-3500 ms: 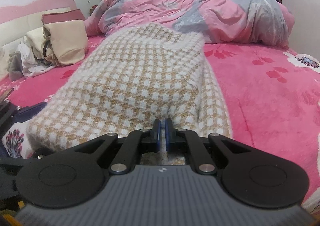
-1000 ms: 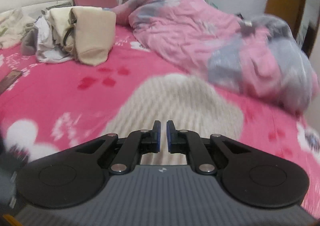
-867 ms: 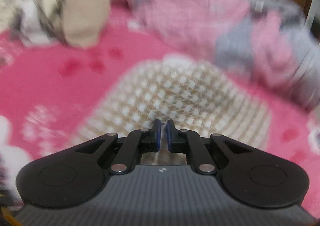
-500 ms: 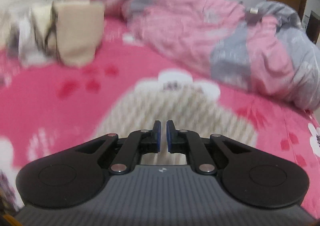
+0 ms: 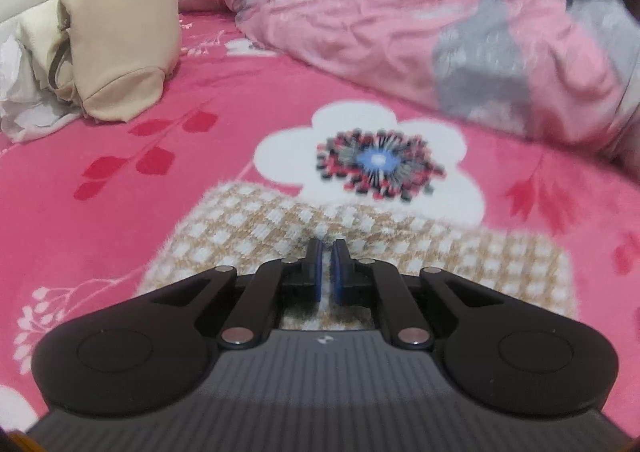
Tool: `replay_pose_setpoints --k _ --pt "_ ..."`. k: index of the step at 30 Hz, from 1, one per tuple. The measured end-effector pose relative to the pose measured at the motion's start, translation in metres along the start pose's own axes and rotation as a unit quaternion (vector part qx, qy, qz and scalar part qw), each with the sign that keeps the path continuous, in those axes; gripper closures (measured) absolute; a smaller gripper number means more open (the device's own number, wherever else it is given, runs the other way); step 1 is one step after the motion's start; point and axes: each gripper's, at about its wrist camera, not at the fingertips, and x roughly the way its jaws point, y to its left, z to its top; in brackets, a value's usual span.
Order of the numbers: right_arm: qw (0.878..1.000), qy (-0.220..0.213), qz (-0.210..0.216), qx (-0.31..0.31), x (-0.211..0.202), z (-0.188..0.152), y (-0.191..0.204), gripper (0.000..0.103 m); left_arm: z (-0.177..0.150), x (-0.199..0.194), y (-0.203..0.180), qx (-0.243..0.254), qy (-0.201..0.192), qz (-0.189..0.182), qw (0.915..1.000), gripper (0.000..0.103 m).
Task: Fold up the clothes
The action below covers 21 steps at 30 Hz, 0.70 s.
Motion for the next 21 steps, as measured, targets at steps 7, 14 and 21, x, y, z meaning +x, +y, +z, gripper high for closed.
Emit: replay_pose_setpoints --k 7,14,21 --pt "0.997 -0.048 0.054 -0.024 -0.016 0.025 0.009 0.097 -0.002 0.0 -0.001 0.002 -0.004 0.001 1.0 0.092" --pt "0.998 0.03 0.048 -0.019 0.05 0.005 0.018 0.098 -0.003 0.0 -0.002 0.004 -0.008 0.002 1.0 0.092" --pt "0.999 -0.008 0.016 -0.035 0.023 0.007 0.026 0.097 -0.003 -0.007 -0.003 0.002 -0.008 0.0 1.0 0.092"
